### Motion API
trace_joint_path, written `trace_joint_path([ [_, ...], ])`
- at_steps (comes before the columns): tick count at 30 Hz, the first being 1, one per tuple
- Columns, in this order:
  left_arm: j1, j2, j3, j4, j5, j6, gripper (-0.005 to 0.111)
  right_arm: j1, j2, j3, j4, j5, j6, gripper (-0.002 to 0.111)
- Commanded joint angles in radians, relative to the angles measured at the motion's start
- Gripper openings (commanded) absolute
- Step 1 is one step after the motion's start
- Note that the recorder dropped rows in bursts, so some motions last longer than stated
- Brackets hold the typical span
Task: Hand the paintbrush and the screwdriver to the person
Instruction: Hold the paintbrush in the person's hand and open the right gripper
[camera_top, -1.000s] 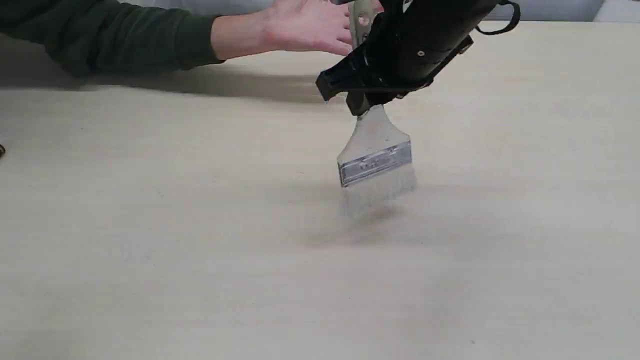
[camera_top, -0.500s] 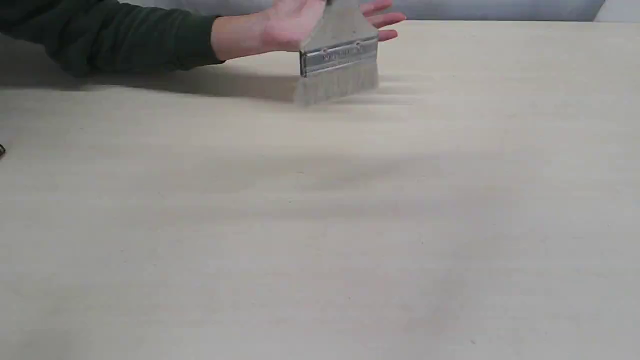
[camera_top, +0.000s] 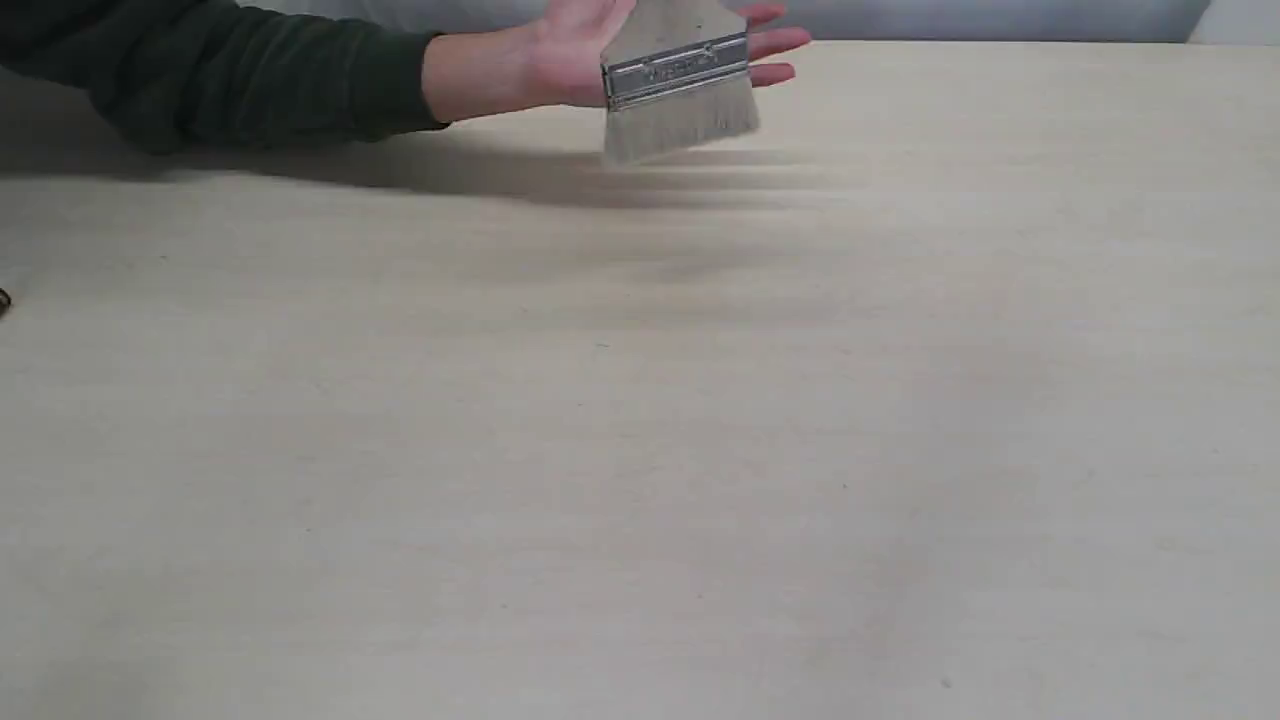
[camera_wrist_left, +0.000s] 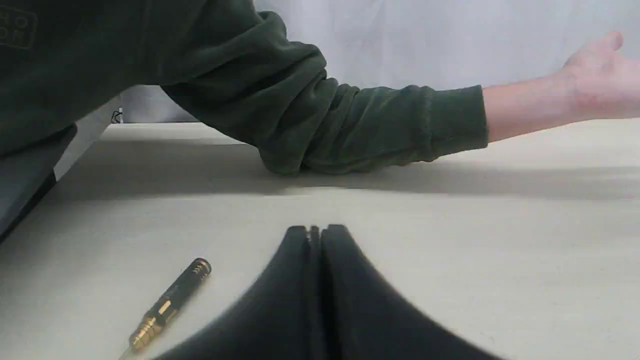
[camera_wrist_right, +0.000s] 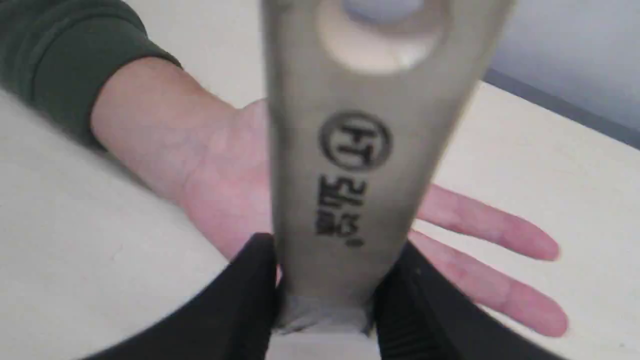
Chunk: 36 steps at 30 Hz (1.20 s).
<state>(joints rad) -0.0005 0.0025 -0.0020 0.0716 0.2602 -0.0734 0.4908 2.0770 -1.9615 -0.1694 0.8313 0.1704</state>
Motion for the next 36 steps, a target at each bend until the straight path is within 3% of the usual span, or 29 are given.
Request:
trace_joint_path([
  [1, -0.005, -0.002, 0.002, -0.003, -0.012, -0.002, 0.0, -0.002, 0.039, -0.065, -0.065, -0.012, 0.041, 0.005],
  [9, -0.005, -0.002, 0.002, -0.001, -0.012, -0.002, 0.0, -0.026, 0.143, -0.17, -0.143, -0.011, 0.128, 0.005],
  [21, -0.005, -0.002, 0.002, -0.001, -0.012, -0.002, 0.0, -0.063, 0.202, -0.177, -0.174, -0.025, 0.141, 0.005],
  [36, -0.005, -0.002, 0.002, -0.004, -0.009, -0.002, 0.0, -0.106, 0.202, -0.177, -0.18, -0.202, 0.204, 0.005],
])
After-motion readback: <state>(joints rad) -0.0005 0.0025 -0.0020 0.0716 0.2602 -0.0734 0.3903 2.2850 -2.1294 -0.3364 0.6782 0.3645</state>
